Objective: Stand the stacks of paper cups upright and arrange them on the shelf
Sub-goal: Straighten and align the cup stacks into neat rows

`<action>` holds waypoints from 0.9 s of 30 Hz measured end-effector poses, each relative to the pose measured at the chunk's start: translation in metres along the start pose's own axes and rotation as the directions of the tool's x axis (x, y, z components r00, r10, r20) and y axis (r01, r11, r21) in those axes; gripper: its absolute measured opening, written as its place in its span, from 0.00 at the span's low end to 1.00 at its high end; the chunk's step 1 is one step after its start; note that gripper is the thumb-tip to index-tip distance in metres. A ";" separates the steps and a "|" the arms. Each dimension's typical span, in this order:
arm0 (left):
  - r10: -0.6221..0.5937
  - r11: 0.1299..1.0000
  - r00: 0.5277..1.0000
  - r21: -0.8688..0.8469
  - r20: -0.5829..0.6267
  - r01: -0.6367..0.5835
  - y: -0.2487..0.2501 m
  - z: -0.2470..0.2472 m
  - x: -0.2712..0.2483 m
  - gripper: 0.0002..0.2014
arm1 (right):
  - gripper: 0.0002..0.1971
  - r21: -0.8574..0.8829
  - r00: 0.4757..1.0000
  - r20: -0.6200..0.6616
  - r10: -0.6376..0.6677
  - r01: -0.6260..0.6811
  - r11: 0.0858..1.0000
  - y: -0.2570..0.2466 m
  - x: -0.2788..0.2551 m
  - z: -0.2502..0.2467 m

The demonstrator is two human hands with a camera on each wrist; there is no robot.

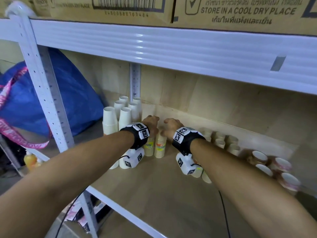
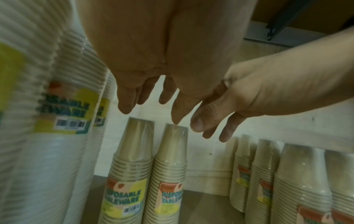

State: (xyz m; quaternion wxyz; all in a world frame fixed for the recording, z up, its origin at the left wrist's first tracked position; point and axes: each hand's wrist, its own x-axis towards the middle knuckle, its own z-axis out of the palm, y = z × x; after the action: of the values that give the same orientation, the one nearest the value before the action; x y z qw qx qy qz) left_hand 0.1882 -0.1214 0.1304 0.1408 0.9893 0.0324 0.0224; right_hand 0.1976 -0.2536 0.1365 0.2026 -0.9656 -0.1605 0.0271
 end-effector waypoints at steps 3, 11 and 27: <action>-0.012 1.000 1.000 0.018 0.013 0.012 -0.001 0.007 0.005 0.29 | 0.36 -0.040 0.999 0.045 -0.020 0.022 0.999 -0.004 0.010 0.010; -0.017 0.999 1.000 0.047 0.014 0.016 -0.009 0.017 0.015 0.25 | 0.26 -0.073 0.991 0.086 -0.099 0.105 0.992 0.006 0.031 0.033; 0.063 0.987 0.998 0.146 0.024 -0.066 0.000 0.005 0.004 0.15 | 0.16 0.017 0.999 0.007 -0.035 0.035 0.999 0.011 -0.003 0.017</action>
State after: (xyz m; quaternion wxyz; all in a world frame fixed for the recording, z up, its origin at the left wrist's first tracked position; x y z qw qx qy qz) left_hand 0.1929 -0.1222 0.1254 0.0671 0.9976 0.0006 0.0148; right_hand 0.1962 -0.2574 0.1164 0.2108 -0.9608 -0.1779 0.0284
